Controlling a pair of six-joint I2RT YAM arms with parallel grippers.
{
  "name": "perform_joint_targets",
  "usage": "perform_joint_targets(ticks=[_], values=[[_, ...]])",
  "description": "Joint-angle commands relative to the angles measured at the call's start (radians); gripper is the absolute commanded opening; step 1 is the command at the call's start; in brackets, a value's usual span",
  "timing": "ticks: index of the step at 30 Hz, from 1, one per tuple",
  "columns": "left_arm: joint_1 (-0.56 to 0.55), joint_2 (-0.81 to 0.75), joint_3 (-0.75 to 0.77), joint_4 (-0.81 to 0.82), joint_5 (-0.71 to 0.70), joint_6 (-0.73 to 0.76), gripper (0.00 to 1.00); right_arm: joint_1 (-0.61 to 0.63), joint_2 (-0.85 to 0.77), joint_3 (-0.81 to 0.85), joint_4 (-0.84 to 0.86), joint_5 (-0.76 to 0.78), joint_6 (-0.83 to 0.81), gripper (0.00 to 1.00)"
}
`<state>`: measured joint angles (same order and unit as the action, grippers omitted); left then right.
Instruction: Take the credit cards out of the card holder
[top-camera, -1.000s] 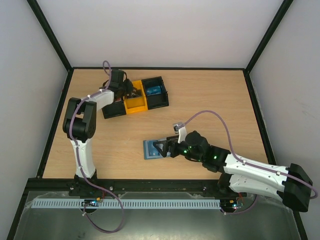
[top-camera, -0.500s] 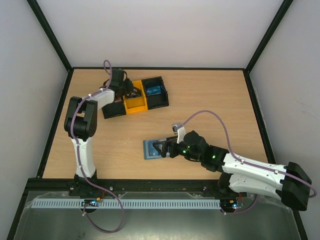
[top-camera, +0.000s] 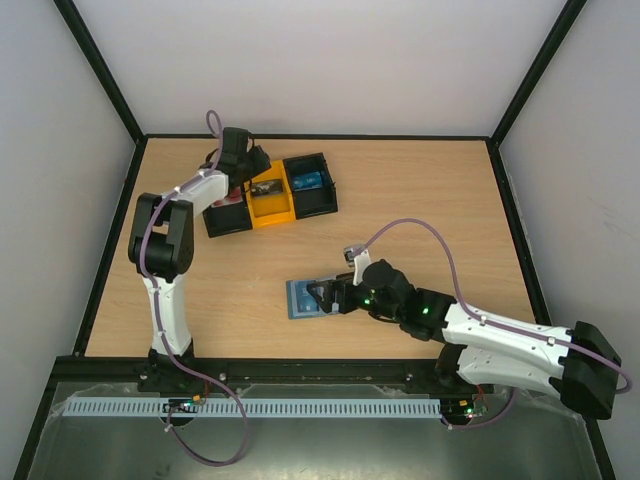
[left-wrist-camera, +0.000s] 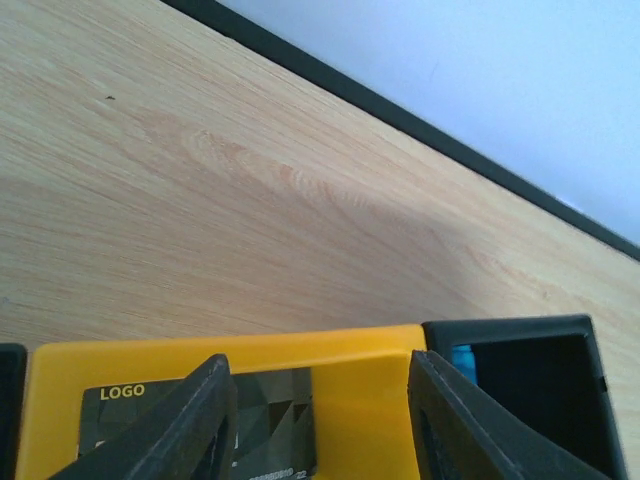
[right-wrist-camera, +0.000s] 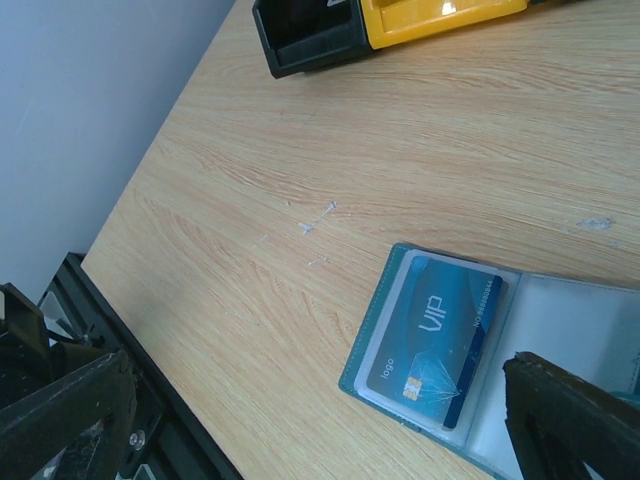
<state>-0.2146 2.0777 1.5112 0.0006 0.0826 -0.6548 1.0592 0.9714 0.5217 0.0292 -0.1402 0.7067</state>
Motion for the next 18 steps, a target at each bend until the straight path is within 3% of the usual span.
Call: perform_joint_targets(ticks=[1,7,10,13,18], values=[[0.004,-0.044,0.038,-0.044,-0.006,0.015,0.5,0.001,-0.039,0.014,-0.041,0.037,0.001,0.98],[0.004,-0.122,0.017,-0.061,0.062,0.02,0.61,0.002,-0.072,0.013,-0.091,0.091,0.03,0.98],[0.004,-0.171,0.003,-0.101,0.102,0.025,0.72,0.002,-0.065,0.028,-0.123,0.101,0.048,0.98],[0.004,-0.238,-0.051,-0.122,0.126,0.042,0.98,0.002,-0.053,0.027,-0.141,0.12,0.071,0.98],[0.004,-0.34,-0.144,-0.185,0.195,0.076,1.0,0.002,-0.016,0.018,-0.13,0.105,0.087,0.98]])
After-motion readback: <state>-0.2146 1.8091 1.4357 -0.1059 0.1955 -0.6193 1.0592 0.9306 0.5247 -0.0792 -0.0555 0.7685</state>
